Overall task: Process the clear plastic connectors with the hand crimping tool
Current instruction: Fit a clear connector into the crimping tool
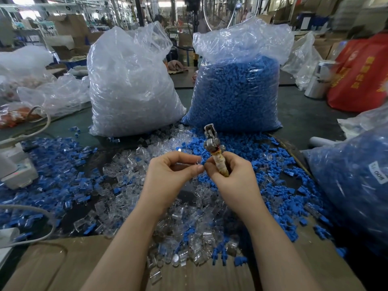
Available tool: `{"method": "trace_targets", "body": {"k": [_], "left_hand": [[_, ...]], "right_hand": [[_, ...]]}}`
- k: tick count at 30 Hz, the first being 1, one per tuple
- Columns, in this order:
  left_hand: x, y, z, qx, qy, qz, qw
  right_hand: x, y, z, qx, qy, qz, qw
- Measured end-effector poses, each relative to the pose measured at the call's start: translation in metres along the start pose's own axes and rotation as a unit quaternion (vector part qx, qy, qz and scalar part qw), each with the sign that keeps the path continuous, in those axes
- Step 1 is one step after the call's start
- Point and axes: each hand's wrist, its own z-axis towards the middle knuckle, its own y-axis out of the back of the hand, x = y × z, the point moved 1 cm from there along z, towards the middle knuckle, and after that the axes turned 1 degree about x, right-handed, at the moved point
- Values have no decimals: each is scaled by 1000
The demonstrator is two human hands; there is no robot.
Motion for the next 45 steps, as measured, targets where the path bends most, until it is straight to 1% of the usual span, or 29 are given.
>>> {"method": "trace_targets", "body": {"k": [9, 14, 19, 22, 26, 29, 32, 35, 38, 40, 45], "left_hand": [[2, 1, 0, 4, 3, -14, 1000], [4, 2, 0, 0, 12, -32, 999], [6, 5, 2, -22, 44, -122, 991], [5, 8, 3, -35, 33, -155, 987], [4, 11, 4, -42, -1, -124, 991], [2, 13, 3, -46, -16, -102, 994], [0, 14, 3, -46, -15, -94, 994], [-1, 15, 3, -45, -12, -77, 996], [-1, 13, 3, -43, -9, -37, 998], [-1, 9, 2, -37, -8, -8, 999], [-1, 1, 1, -16, -12, 51, 999]], "right_hand": [[1, 1, 0, 8, 18, -28, 999], [0, 2, 0, 13, 13, -31, 999], [-3, 6, 0, 5, 5, -53, 999], [-6, 9, 0, 21, -4, -95, 995], [-7, 8, -1, 72, -14, -181, 981], [-7, 6, -1, 92, -25, -204, 974], [-6, 5, -1, 93, -29, -190, 977], [-5, 4, -1, 71, -24, -165, 983], [-3, 1, -1, 29, -9, -97, 995], [0, -1, -2, 16, 5, -62, 998], [0, -2, -1, 14, 23, -46, 999]]}}
